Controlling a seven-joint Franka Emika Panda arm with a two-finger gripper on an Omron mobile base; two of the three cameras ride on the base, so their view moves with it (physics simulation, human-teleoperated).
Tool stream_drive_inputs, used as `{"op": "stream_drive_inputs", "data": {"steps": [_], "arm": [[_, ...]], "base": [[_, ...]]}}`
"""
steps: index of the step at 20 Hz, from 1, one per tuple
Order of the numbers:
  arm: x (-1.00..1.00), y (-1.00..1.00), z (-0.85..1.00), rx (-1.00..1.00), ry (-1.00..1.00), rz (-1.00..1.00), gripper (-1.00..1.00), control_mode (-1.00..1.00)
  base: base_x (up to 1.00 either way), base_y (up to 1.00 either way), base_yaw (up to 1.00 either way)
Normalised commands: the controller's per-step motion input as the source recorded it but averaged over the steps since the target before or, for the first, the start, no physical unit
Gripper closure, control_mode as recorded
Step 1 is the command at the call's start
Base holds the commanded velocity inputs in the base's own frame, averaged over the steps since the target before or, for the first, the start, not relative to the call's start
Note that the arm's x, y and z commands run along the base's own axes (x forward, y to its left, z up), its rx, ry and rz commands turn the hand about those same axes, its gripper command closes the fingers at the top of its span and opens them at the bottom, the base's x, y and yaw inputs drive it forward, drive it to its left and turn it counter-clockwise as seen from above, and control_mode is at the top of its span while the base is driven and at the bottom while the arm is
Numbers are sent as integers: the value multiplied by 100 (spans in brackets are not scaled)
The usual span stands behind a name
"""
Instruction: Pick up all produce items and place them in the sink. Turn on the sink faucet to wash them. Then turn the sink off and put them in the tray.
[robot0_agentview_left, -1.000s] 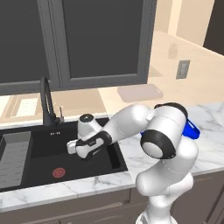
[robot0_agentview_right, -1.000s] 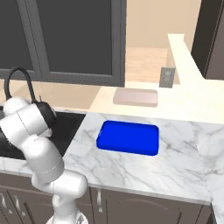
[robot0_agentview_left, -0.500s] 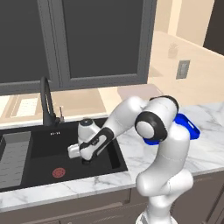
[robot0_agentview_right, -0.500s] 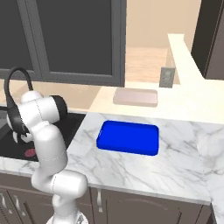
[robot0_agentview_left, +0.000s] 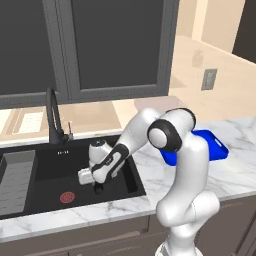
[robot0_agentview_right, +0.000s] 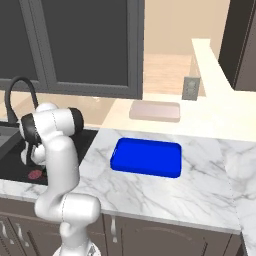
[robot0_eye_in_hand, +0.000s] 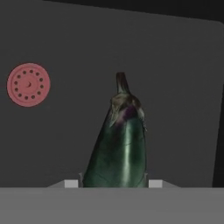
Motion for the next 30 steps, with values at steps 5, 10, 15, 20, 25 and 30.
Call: {"op": "stream_drive_inputs", "data": {"steps": [5,10,15,20,25,30], "arm": [[1,0,-30,-1,5,0,100,-100],[1,0,-24,0,0,0,100,-100],[1,0,-29,0,0,0,100,-100],[2,0,-29,0,0,0,100,-100],[3,0,-27,0,2,0,-100,-100],[5,0,-9,0,5,0,-100,-100]], "base": [[0,0,0],[0,0,0],[0,0,0],[0,0,0],[0,0,0],[0,0,0]]}}
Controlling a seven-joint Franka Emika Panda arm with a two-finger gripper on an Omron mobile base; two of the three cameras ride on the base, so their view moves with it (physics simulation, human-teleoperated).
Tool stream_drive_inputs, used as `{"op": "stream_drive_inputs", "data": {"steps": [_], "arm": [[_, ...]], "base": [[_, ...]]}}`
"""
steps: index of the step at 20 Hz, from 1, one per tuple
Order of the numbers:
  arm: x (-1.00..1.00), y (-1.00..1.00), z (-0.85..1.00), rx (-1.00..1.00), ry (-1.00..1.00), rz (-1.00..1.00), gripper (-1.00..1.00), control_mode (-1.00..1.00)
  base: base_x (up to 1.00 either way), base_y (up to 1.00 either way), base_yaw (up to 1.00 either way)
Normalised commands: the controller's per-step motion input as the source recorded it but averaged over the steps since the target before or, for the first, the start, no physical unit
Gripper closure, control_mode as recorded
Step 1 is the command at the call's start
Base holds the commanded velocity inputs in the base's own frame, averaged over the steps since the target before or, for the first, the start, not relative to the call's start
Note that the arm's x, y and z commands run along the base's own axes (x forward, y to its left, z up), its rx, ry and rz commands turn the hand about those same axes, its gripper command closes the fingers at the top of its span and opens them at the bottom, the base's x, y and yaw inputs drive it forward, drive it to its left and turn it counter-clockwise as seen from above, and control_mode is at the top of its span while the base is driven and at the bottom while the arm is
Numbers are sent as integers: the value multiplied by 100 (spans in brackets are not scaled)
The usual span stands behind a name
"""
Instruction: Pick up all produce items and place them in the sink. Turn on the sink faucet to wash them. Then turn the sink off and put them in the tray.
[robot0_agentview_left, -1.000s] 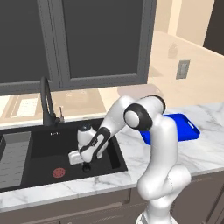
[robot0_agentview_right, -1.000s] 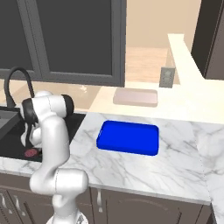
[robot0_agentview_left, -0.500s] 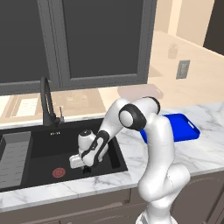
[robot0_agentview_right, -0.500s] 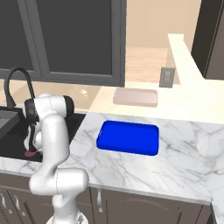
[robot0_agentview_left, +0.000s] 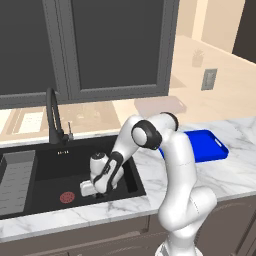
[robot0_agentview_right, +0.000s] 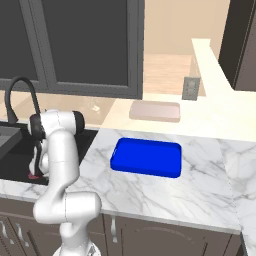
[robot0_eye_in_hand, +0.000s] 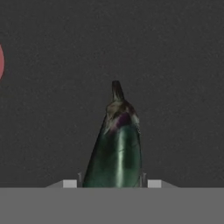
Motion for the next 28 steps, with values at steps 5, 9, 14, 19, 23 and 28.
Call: {"op": "stream_drive_inputs", "data": {"steps": [5,9,14,19,23,28], "arm": [[0,0,6,0,0,0,-100,-100],[0,0,36,0,0,0,-100,-100],[0,0,63,0,-3,0,-100,-100],[0,0,75,-1,-10,4,-100,-100],[-7,0,74,0,-15,3,-100,-100],[-24,-8,71,0,-16,2,-100,-100]], "base": [[0,0,0],[0,0,0],[0,0,0],[0,0,0],[0,0,0],[0,0,0]]}}
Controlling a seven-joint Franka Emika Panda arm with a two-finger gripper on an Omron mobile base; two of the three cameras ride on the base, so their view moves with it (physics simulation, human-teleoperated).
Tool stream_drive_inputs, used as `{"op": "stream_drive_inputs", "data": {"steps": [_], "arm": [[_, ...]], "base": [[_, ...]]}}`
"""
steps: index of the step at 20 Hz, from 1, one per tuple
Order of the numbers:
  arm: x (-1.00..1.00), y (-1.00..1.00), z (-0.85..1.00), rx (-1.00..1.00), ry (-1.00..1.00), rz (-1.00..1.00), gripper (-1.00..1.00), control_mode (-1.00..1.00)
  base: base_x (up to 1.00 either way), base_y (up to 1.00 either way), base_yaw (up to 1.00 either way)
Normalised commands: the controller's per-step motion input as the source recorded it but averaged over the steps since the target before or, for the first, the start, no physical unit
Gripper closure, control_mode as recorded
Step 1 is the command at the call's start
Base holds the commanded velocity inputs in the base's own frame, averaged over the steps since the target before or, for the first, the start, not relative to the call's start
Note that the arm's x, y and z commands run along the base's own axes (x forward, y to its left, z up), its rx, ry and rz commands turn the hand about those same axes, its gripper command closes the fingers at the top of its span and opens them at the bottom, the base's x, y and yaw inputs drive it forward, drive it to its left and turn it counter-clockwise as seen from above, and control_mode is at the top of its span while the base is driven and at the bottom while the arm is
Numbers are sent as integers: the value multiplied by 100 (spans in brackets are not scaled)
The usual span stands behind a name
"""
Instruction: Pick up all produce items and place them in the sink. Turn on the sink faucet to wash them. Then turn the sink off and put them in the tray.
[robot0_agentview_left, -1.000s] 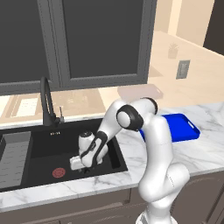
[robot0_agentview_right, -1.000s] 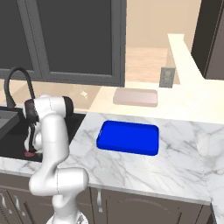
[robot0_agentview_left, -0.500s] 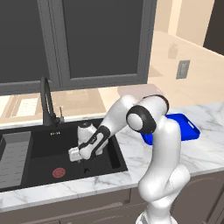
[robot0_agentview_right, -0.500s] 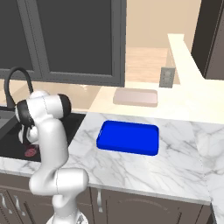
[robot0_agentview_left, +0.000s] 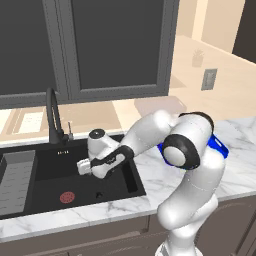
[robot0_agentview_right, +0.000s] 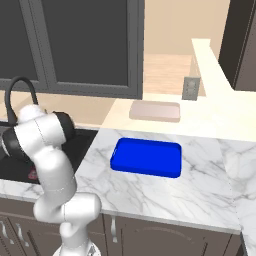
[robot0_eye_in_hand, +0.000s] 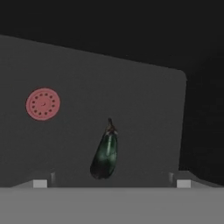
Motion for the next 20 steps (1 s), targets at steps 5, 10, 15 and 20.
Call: {"op": "stream_drive_inputs", "data": {"steps": [5,10,15,20], "arm": [[-30,-22,64,2,-21,4,-100,-100],[-36,-27,64,7,-26,7,-100,-100],[-37,-17,77,7,-26,9,-100,-100],[-22,-1,81,7,-23,10,-100,-100]], "base": [[0,0,0],[0,0,0],[0,0,0],[0,0,0]]}}
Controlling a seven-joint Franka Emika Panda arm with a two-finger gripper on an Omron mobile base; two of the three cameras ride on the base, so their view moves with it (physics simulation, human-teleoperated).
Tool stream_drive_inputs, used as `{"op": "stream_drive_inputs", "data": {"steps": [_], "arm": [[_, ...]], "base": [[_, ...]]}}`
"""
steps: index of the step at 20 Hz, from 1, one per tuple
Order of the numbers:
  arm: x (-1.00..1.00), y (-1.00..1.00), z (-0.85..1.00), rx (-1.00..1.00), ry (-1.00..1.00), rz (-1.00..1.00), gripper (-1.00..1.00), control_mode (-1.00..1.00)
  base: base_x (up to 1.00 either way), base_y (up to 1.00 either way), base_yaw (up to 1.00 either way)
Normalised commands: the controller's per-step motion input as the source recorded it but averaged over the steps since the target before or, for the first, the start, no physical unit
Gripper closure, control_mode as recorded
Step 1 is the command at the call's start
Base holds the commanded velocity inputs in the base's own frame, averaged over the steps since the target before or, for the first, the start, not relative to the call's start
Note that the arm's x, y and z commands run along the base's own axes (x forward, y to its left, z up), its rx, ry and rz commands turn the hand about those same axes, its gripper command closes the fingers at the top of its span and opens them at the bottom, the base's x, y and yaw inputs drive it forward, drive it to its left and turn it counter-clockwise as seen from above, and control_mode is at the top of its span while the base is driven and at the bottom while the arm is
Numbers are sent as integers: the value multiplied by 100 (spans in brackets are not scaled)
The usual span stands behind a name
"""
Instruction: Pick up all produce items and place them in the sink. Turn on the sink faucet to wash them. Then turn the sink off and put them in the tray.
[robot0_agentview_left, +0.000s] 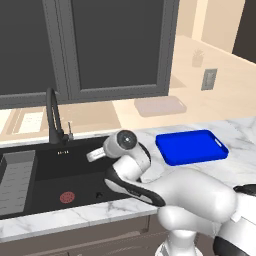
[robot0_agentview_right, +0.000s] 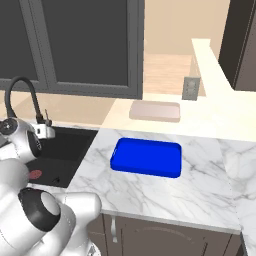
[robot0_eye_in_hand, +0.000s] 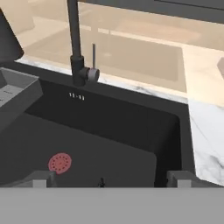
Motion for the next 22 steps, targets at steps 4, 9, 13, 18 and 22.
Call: {"op": "stream_drive_inputs", "data": {"steps": [4,9,13,18,22], "arm": [[-10,0,64,11,-17,9,-100,-100],[-20,0,44,11,-18,6,-100,-100],[-14,-1,16,5,-11,2,-100,-100],[0,0,0,0,-1,1,-100,-100],[1,0,0,0,-4,9,-100,-100]], "base": [[0,0,0],[0,0,0],[0,0,0],[0,0,0],[0,0,0]]}}
